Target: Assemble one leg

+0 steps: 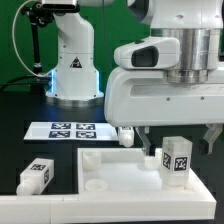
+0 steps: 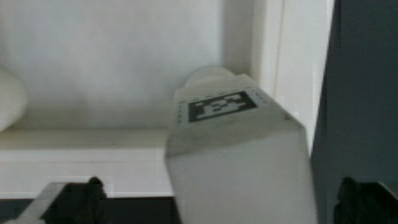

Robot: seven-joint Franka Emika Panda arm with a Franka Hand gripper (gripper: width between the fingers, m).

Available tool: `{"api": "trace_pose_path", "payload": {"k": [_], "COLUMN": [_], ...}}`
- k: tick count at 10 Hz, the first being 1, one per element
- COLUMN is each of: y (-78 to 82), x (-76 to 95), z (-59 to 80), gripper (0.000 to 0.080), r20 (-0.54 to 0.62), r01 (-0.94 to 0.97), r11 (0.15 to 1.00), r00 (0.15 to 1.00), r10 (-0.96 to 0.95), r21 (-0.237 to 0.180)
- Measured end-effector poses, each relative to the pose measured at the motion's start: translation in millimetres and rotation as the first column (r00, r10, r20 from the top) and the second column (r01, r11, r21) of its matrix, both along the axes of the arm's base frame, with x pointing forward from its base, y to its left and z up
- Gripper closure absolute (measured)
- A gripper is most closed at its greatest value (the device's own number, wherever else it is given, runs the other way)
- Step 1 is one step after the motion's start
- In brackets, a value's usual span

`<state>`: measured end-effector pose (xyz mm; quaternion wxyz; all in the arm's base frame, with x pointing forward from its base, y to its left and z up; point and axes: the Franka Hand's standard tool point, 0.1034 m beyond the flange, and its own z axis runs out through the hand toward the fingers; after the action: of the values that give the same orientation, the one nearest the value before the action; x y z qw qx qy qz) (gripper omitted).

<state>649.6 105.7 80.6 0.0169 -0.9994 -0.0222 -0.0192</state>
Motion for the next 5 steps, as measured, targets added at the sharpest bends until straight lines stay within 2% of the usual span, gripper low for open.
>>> {"api": "trace_pose_path", "payload": {"k": [1, 2, 5], "y": [-0.1, -0.4, -0.4], "x": [0.0, 0.0, -0.2], "z": [-0.1, -0.1, -0.3], "gripper": [0.0308, 0.0491, 0.0514], "r20": [-0.001, -0.001, -0.007], "r01": [0.028, 0.028, 0.168], "r11": [1.0, 1.0, 0.986], "r00": [1.0, 1.0, 0.986], "r10": [-0.028, -0.028, -0.168], "r21": [0.0, 0.0, 0.005]}}
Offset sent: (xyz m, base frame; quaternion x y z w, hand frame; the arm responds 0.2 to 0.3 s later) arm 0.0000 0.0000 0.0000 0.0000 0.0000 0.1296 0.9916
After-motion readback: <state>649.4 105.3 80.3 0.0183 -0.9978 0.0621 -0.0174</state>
